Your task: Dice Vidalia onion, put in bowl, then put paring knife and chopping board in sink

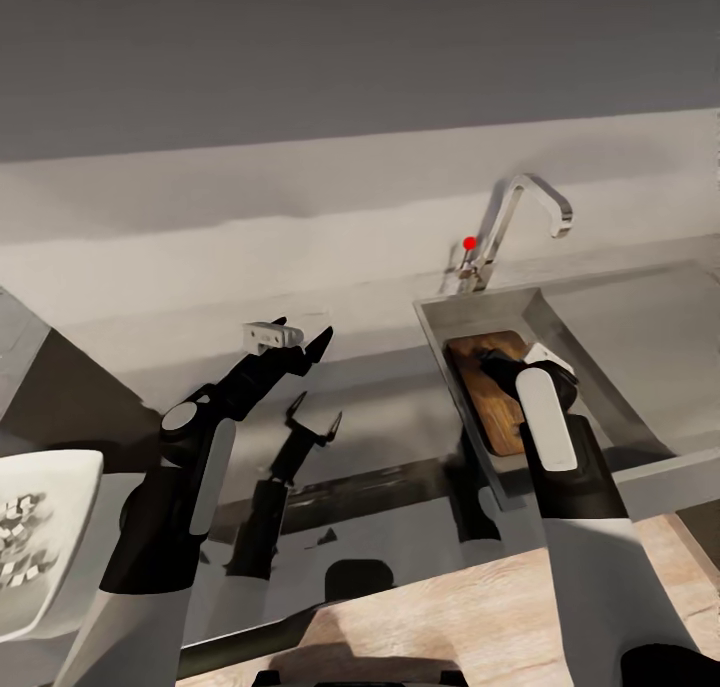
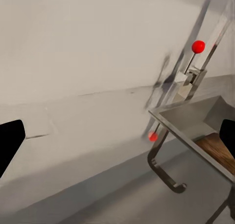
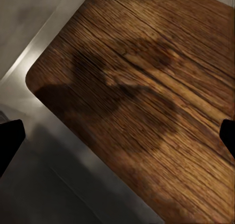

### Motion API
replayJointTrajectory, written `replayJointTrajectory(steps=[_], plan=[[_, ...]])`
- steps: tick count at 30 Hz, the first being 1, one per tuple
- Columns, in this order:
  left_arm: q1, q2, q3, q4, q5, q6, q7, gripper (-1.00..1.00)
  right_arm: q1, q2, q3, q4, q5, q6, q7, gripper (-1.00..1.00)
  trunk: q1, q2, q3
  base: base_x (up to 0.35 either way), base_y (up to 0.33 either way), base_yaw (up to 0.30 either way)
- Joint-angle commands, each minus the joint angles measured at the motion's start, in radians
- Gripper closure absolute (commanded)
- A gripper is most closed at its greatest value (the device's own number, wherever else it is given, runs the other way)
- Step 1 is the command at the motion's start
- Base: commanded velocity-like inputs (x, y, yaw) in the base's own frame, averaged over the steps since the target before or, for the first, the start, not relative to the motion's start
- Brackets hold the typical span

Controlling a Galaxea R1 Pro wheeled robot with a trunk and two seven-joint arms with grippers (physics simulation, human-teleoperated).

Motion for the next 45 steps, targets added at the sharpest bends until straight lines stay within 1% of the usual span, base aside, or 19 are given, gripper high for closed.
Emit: replayJointTrajectory(steps=[1, 11, 14, 16, 20, 29, 33, 37, 38, 39, 40, 42, 44, 45], plan=[[-0.001, 0.000, 0.001, -0.001, 0.010, 0.009, -0.001, -1.00, -0.001, -0.002, 0.000, -0.001, -0.006, 0.004, -0.008, -1.00, 0.001, -0.002, -0.001, 0.000, 0.000, -0.039], [-0.001, -0.001, 0.000, -0.001, 0.010, 0.009, -0.001, -1.00, -0.001, -0.010, 0.000, -0.002, -0.002, 0.003, -0.008, -1.00, 0.001, -0.002, 0.002, 0.000, 0.000, -0.016], [-0.001, 0.000, -0.007, 0.000, 0.010, 0.009, -0.001, -1.00, -0.001, -0.011, 0.000, -0.002, -0.002, 0.003, -0.008, -1.00, 0.001, -0.002, 0.006, 0.000, 0.000, -0.058], [-0.001, -0.001, -0.019, 0.000, 0.010, 0.009, -0.001, -1.00, -0.001, -0.011, 0.003, -0.002, -0.002, 0.003, -0.008, -1.00, 0.001, -0.002, 0.009, 0.000, 0.000, -0.070], [-0.001, -0.001, -0.026, 0.000, 0.010, 0.008, -0.001, -1.00, -0.001, -0.011, 0.005, -0.003, -0.002, 0.003, -0.008, -1.00, 0.001, -0.002, 0.015, 0.000, 0.000, -0.072], [-0.001, -0.001, -0.030, 0.000, 0.010, 0.008, -0.001, -1.00, -0.001, -0.011, 0.011, -0.003, -0.002, 0.004, -0.007, -1.00, 0.001, -0.002, 0.029, 0.000, 0.000, -0.074], [-0.001, 0.000, -0.030, 0.000, 0.010, 0.008, -0.001, -1.00, -0.001, -0.012, 0.017, -0.002, -0.002, 0.009, 0.043, -1.00, 0.001, -0.002, 0.035, 0.000, 0.000, -0.074], [-0.001, 0.000, -0.030, 0.000, 0.010, 0.008, -0.001, -1.00, -0.001, -0.016, 0.032, -0.002, -0.001, 0.018, 0.102, -1.00, 0.001, -0.002, 0.040, 0.000, 0.000, -0.074], [-0.001, 0.000, -0.030, 0.000, 0.010, 0.008, -0.001, -1.00, -0.001, -0.018, 0.034, -0.002, -0.001, 0.023, 0.107, -1.00, 0.001, -0.002, 0.042, 0.000, 0.000, -0.074], [-0.001, -0.001, -0.030, 0.000, 0.010, 0.008, -0.001, -1.00, -0.001, -0.024, 0.036, -0.003, -0.001, 0.036, 0.119, -1.00, 0.001, -0.002, 0.043, 0.000, 0.000, -0.074], [-0.001, -0.001, -0.030, 0.000, 0.010, 0.008, -0.001, -1.00, -0.001, -0.033, 0.044, -0.002, -0.001, 0.075, 0.159, -1.00, 0.001, -0.002, 0.044, 0.000, 0.000, -0.039], [-0.001, 0.000, -0.030, 0.000, 0.010, 0.008, -0.001, -1.00, -0.001, -0.037, 0.048, -0.003, 0.000, 0.089, 0.194, -1.00, 0.001, -0.002, 0.046, 0.000, 0.000, -0.020], [-0.001, 0.000, -0.030, 0.000, 0.010, 0.008, -0.001, -1.00, -0.001, -0.041, 0.049, -0.002, 0.000, 0.094, 0.211, -1.00, 0.001, -0.002, 0.047, 0.000, 0.000, -0.009], [-0.001, 0.000, -0.030, 0.000, 0.010, 0.008, -0.001, -1.00, -0.001, -0.051, 0.050, -0.002, 0.000, 0.098, 0.229, -1.00, 0.001, -0.002, 0.047, 0.000, 0.000, -0.003]])
